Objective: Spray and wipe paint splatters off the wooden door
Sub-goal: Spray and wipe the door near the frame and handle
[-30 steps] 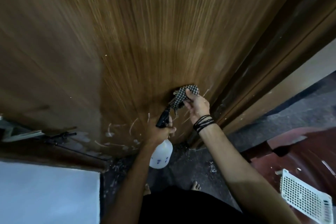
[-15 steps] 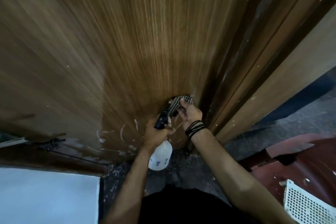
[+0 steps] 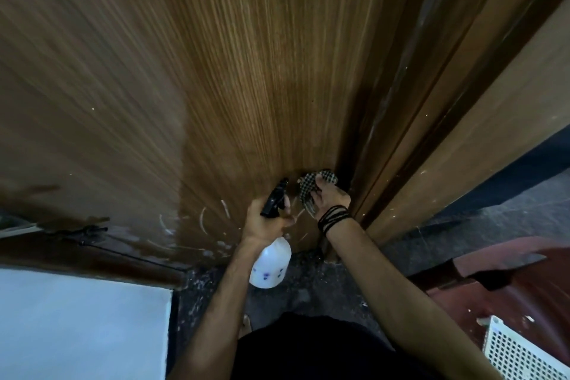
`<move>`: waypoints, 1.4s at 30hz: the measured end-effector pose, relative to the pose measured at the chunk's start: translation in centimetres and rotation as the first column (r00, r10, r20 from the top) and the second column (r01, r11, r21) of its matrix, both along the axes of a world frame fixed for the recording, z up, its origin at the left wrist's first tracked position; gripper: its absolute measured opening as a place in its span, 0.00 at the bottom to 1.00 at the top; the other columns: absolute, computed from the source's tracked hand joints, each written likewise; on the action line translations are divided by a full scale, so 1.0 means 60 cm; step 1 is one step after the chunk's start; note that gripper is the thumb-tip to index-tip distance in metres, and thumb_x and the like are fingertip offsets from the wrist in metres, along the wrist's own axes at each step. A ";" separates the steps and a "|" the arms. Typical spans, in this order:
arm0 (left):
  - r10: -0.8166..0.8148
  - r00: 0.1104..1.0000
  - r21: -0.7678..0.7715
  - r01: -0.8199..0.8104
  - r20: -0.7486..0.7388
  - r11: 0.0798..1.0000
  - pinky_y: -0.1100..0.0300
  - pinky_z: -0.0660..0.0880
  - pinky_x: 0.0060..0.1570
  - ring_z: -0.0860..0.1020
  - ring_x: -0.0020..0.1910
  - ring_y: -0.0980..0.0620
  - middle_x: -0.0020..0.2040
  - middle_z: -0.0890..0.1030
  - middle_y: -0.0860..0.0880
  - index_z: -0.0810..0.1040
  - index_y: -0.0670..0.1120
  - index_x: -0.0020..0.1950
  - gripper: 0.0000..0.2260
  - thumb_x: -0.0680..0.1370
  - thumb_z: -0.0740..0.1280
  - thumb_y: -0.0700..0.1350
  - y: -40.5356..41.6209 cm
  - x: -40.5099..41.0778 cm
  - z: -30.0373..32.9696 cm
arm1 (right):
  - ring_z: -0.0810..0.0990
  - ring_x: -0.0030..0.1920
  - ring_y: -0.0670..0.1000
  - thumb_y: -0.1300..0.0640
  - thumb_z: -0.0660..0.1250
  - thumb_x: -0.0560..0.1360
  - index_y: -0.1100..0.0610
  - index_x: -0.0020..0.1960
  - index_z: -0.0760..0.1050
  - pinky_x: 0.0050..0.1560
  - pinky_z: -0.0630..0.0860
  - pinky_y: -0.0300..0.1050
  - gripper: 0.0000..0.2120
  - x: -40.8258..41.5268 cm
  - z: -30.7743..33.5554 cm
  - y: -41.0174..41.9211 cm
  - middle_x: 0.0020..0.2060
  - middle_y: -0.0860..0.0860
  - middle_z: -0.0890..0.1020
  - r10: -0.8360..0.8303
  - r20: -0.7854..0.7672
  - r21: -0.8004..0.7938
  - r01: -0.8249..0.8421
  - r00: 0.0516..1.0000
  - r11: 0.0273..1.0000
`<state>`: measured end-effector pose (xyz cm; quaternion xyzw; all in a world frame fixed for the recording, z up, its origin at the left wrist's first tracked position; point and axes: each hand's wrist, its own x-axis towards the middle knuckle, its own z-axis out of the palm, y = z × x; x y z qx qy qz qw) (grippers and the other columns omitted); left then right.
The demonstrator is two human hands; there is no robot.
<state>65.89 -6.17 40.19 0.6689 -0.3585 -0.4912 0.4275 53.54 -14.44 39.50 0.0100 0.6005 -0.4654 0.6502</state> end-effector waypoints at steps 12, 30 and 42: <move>-0.025 0.999 -0.101 0.028 0.032 0.994 0.63 0.71 0.28 0.75 0.26 0.57 0.35 0.78 0.45 0.77 0.46 0.40 0.17 0.69 0.72 0.24 -0.020 0.027 0.010 | 0.82 0.58 0.59 0.66 0.75 0.72 0.63 0.57 0.77 0.50 0.83 0.46 0.15 0.017 0.034 -0.002 0.50 0.58 0.83 0.034 -0.016 -0.361 -0.037 0.999 0.932; 0.041 0.999 0.008 -0.041 -0.012 0.999 0.62 0.70 0.23 0.77 0.29 0.54 0.35 0.79 0.49 0.78 0.43 0.41 0.14 0.71 0.71 0.24 0.016 0.083 0.018 | 0.81 0.36 0.40 0.63 0.81 0.66 0.54 0.38 0.75 0.41 0.81 0.45 0.14 0.086 0.039 0.027 0.35 0.46 0.82 -0.042 -0.607 -0.547 -0.378 0.794 0.747; 0.049 0.998 0.000 -0.049 -0.046 0.999 0.66 0.70 0.26 0.76 0.31 0.55 0.36 0.77 0.46 0.76 0.42 0.40 0.14 0.71 0.70 0.24 0.018 0.085 0.017 | 0.83 0.41 0.46 0.55 0.80 0.68 0.55 0.43 0.77 0.41 0.80 0.40 0.12 0.094 0.031 0.029 0.39 0.46 0.83 0.008 -0.750 -0.480 -0.552 0.661 0.682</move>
